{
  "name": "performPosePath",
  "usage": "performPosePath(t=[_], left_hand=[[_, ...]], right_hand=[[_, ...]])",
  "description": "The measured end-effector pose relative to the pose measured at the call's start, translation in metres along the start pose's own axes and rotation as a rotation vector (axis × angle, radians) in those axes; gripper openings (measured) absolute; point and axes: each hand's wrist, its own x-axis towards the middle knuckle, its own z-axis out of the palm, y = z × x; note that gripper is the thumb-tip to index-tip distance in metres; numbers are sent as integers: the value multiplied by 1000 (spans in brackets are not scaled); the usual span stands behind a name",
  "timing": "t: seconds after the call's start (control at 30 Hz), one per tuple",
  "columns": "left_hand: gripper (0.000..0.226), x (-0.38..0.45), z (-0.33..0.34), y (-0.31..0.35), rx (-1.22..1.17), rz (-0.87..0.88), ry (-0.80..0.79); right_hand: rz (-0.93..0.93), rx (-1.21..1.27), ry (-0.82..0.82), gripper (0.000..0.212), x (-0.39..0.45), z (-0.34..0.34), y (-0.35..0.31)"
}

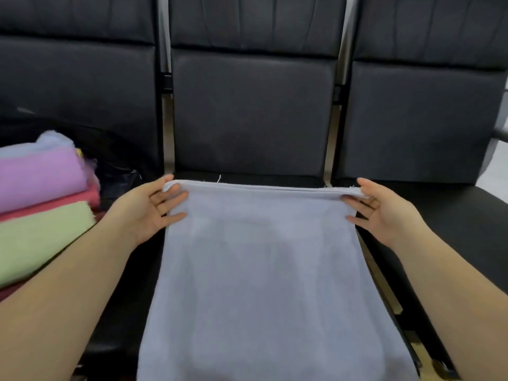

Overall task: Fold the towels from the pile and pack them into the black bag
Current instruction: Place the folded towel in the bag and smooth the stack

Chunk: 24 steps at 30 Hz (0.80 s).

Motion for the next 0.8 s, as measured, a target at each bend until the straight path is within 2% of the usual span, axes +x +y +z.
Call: performPosePath(t=[0.17, 0.33, 0.57, 0.67, 0.7, 0.8], left_hand=[[15, 22, 8, 1, 10, 79, -25], [16, 19, 6, 4, 44, 110, -70], [19, -21, -13, 15, 191, 112, -182], [12, -47, -27, 18, 256, 74, -288], [20, -56, -32, 19, 287, 41, -351], [61, -77, -47, 17, 464, -97, -492]], right_hand=[[-53, 29, 22, 37, 19, 4, 6], [-45, 123, 26, 26, 16, -2, 3], [2, -19, -94, 19, -12, -33, -3], [82, -75, -181, 17, -27, -56, -6], [118, -95, -230, 22, -33, -63, -8], [226, -273, -346, 68, -46, -85, -4]])
